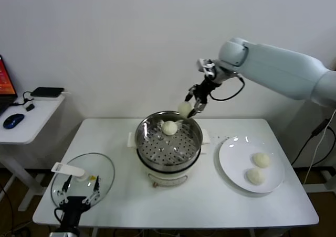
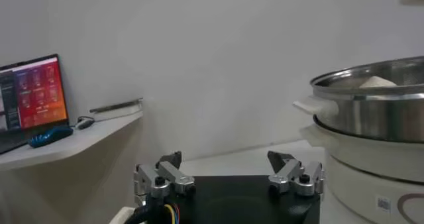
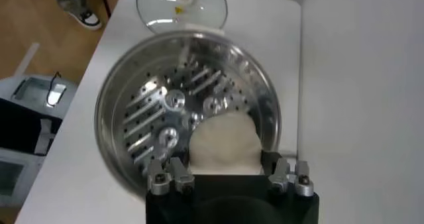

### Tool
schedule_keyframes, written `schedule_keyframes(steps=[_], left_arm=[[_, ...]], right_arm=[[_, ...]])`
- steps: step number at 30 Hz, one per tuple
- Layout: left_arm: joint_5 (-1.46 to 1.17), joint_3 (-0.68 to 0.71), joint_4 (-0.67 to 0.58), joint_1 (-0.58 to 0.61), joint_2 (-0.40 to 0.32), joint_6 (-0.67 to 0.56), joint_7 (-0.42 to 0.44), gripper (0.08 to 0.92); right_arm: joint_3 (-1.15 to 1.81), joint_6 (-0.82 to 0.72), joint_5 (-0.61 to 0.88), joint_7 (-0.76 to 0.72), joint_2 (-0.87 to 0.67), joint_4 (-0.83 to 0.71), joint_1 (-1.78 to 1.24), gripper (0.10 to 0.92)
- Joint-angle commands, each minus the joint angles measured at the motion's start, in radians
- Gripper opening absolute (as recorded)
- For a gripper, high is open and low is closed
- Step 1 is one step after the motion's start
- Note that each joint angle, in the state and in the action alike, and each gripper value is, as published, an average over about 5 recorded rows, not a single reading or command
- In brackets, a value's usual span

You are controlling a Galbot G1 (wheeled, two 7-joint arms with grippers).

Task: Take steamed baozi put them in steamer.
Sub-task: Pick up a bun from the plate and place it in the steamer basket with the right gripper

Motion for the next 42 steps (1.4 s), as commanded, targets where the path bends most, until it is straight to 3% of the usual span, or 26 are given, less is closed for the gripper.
schedule_keyframes(steps=[1, 18, 35, 42], left_arm=[[-0.001, -0.003, -0.002, 0.001, 0.001, 0.001, -0.001, 0.823], [-0.004, -0.007, 0.015, -0.005, 0.004, -0.001, -0.002, 0.823], [-0.003, -0.007, 0.020, -0.006, 0.003, -0.003, -0.002, 0.823], [-0.003, -0.008, 0.021, -0.005, 0.001, -0.003, -0.003, 0.823]], right_arm=[[-0.006, -0.012, 0.018, 0.008, 0.207, -0.089, -0.080, 0.696], [0.027, 0.014, -0.135, 0.003, 0.310, -0.233, -0.243, 0.696], [0.059, 0.037, -0.198, -0.004, 0.341, -0.299, -0.288, 0.696], [0.071, 0.045, -0.211, -0.006, 0.331, -0.288, -0.289, 0.801]])
